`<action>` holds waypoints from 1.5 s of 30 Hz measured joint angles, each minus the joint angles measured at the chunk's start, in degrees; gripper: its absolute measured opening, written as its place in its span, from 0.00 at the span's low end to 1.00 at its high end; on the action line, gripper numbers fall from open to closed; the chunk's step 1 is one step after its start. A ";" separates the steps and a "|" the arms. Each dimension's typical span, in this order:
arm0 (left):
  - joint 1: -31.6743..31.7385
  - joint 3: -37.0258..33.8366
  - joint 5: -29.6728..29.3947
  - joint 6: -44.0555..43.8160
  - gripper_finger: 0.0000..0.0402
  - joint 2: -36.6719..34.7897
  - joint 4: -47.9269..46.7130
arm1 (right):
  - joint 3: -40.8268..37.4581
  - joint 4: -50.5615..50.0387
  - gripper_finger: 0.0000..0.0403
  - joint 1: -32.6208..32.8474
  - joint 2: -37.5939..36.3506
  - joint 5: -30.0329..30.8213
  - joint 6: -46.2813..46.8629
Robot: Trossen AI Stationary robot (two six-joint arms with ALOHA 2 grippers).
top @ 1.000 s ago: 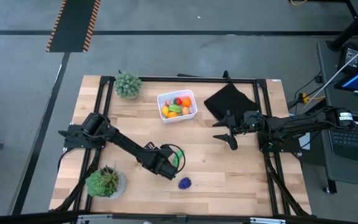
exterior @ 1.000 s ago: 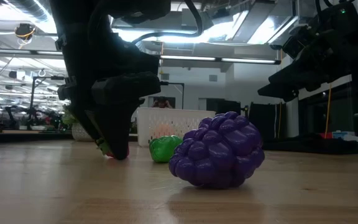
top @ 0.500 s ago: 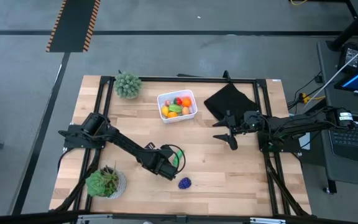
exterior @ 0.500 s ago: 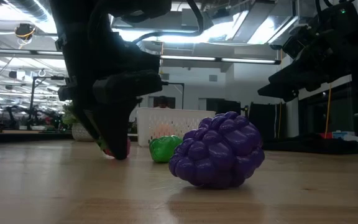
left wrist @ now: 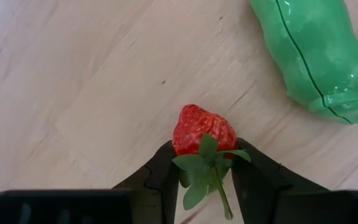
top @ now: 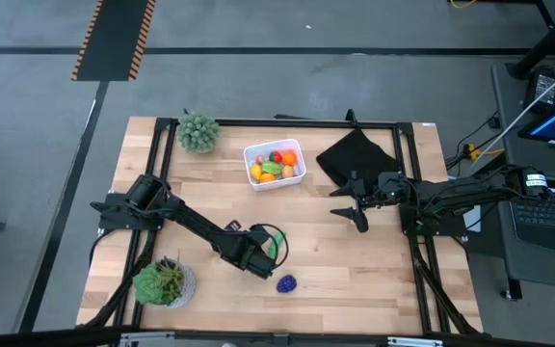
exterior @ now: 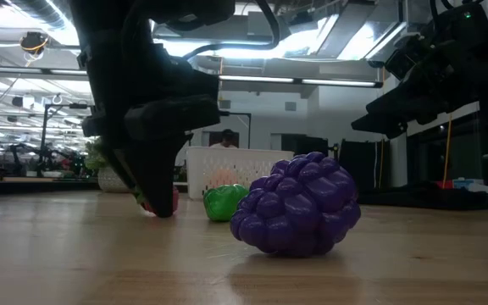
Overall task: Pick and placing Produce into tupperware
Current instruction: Put the strawberry into the white bin
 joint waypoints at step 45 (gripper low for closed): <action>-1.38 -6.47 -17.01 24.37 0.28 -21.15 3.31 | 0.00 -0.74 0.70 0.01 -0.02 -0.11 -3.09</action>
